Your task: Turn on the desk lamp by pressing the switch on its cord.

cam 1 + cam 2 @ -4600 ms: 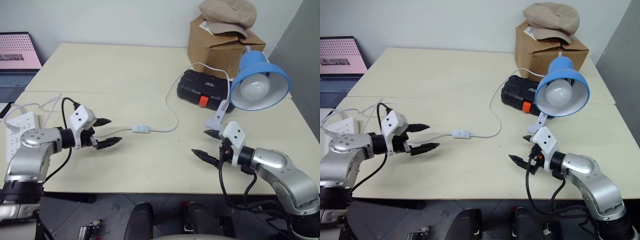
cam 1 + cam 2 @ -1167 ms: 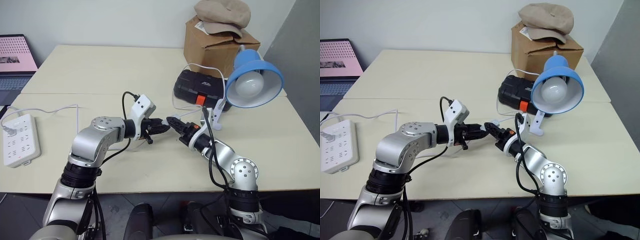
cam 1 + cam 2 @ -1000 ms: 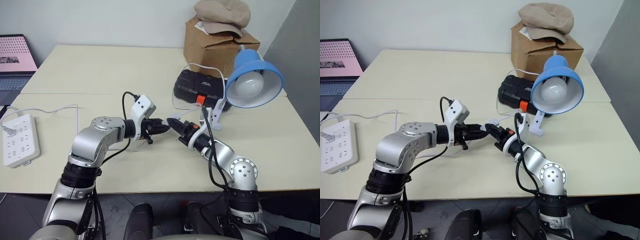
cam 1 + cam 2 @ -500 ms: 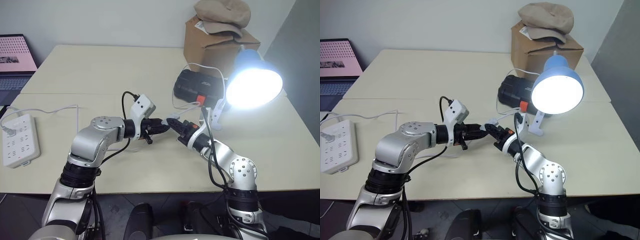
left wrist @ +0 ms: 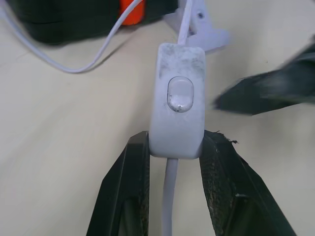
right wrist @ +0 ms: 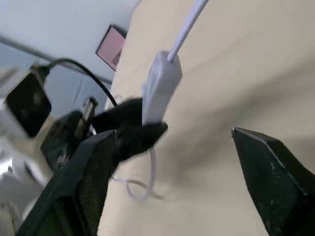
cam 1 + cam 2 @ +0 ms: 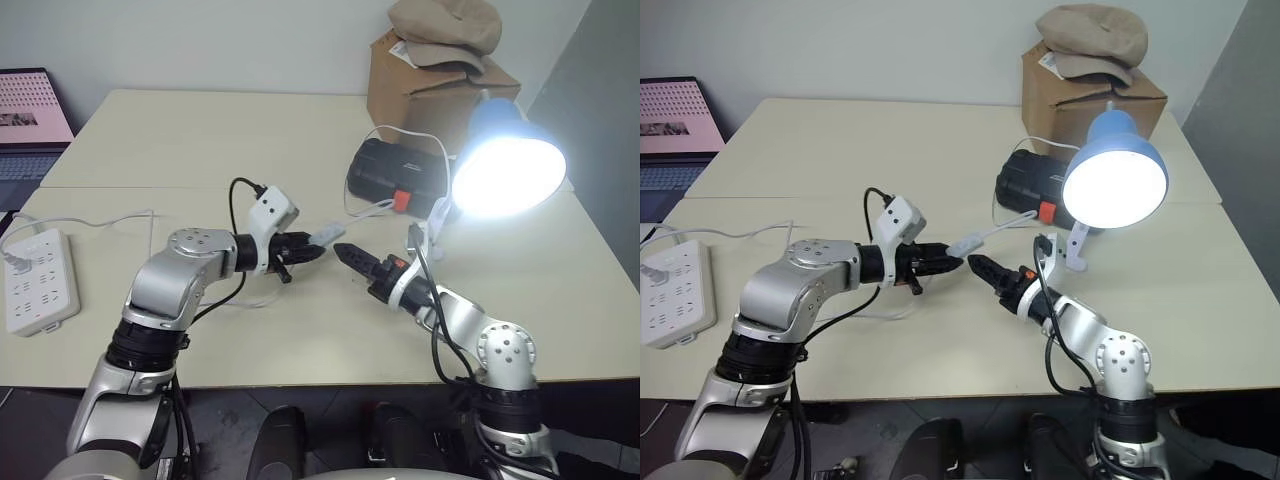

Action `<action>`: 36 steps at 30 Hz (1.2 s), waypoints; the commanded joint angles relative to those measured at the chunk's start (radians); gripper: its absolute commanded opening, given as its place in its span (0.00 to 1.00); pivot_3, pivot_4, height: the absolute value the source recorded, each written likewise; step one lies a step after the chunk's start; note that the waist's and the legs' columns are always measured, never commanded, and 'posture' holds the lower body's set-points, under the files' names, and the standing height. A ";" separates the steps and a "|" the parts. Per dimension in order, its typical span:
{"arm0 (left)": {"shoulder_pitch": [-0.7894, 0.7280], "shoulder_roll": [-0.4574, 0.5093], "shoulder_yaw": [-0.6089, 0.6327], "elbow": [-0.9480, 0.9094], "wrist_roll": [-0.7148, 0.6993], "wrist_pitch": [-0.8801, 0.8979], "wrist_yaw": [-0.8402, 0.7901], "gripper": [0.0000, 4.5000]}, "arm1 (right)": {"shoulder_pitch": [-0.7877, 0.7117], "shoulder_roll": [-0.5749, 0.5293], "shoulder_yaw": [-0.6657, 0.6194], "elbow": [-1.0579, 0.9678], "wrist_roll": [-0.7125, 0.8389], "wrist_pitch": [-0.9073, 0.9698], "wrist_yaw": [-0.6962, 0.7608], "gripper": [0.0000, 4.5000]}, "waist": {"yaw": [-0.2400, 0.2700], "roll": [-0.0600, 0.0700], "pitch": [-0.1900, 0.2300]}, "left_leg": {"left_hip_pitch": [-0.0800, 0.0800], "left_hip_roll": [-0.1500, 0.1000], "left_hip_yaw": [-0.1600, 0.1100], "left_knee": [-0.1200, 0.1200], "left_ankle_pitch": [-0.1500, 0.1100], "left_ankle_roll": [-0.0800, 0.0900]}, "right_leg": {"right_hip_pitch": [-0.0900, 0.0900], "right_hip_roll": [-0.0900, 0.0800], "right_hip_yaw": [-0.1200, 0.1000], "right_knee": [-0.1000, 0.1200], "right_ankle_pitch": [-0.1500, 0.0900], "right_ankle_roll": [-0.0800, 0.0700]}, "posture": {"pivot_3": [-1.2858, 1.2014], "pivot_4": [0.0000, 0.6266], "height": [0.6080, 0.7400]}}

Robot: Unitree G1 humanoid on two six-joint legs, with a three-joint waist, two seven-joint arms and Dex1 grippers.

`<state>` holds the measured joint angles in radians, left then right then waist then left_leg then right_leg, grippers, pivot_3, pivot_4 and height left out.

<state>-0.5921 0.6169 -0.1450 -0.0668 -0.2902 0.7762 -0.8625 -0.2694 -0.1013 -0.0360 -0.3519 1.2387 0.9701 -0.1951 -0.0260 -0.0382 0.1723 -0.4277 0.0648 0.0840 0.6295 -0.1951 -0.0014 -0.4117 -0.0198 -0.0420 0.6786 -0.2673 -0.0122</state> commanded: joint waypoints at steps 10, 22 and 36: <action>-0.041 0.063 -0.097 0.332 0.223 -0.540 -0.129 0.24 | -0.044 -0.485 0.217 -0.360 -0.389 -0.058 0.405 1.00 | 0.008 0.000 0.001 | -0.007 -0.001 0.002 0.000 0.000 0.000 | -0.008 0.000 0.001 0.000 0.000 0.000 | 0.52 0.24 1.00; 0.006 0.065 -0.027 0.347 0.192 -0.633 -0.174 0.70 | -0.004 -0.541 0.202 -0.374 -0.517 -0.105 0.535 1.00 | 0.010 0.000 0.001 | -0.007 0.000 0.002 0.000 0.000 0.000 | -0.008 0.000 0.001 0.000 0.000 0.000 | 0.52 0.24 1.00; 0.573 0.263 0.510 -0.270 -0.081 -0.291 -0.150 0.98 | 0.083 -0.695 0.073 -0.210 -0.686 -0.444 0.900 1.00 | 0.001 0.000 0.001 | -0.005 0.000 0.002 0.000 0.000 0.000 | -0.007 -0.001 0.001 0.000 0.000 0.000 | 0.52 0.24 1.00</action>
<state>-0.1126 0.8859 0.2239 -0.2309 -0.3470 0.4502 -1.0537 -0.1994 -0.7610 0.1189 -0.6003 0.5663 0.6089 0.6210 -0.0250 -0.0384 0.1736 -0.4323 0.0647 0.0864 0.6299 -0.1951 -0.0014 -0.4185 -0.0211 -0.0414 0.6789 -0.2676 -0.0117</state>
